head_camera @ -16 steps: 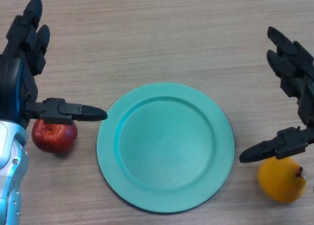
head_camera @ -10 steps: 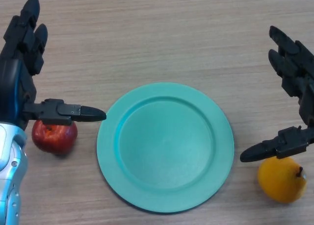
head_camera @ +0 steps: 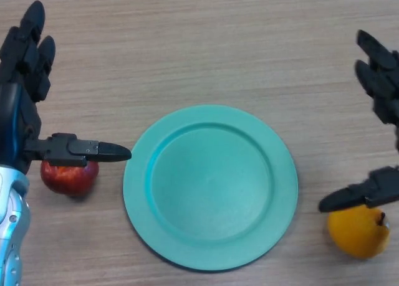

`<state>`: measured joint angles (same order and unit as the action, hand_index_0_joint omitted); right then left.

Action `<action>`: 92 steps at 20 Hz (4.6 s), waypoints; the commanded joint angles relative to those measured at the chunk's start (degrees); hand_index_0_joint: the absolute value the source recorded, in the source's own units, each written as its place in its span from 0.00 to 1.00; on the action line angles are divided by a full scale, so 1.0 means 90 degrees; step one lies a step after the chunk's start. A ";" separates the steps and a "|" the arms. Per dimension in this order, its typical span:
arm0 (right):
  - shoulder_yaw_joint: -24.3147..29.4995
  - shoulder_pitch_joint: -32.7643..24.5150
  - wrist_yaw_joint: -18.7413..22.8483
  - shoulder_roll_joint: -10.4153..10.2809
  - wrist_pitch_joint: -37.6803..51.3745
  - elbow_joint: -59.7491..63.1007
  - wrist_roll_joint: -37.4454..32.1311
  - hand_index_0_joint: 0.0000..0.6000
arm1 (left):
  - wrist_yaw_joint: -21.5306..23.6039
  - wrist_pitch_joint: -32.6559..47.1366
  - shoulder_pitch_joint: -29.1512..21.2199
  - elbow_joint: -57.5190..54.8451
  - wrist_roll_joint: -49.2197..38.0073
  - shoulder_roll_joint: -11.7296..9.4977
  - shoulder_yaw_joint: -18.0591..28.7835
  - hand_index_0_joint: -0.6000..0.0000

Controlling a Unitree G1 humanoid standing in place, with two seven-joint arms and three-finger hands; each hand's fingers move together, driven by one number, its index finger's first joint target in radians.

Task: Pick up the yellow pear and place it on the plate

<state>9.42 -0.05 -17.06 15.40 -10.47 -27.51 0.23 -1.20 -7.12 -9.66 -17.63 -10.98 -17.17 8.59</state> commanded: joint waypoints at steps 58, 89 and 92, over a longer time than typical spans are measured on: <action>-0.0798 0.0561 0.1749 -0.0401 0.1669 0.0932 0.0126 1.00 | -0.0028 -0.0182 0.0287 -0.1448 -0.0264 -0.0102 0.0593 1.00; -0.2841 -0.1148 0.2189 -0.0502 0.2116 0.2494 0.0015 0.00 | -0.0302 -0.0578 0.0289 -0.1666 -0.0502 -0.0142 0.0607 1.00; -0.2321 -0.0976 0.1850 -0.0502 0.1834 0.1645 -0.0048 0.00 | -0.0339 -0.0504 0.0263 -0.1587 -0.0534 -0.0124 0.0554 1.00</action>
<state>-12.54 -6.78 -1.51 10.70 -0.15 -12.13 1.68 -4.27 -18.10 -5.43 -29.33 -15.60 -16.69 11.35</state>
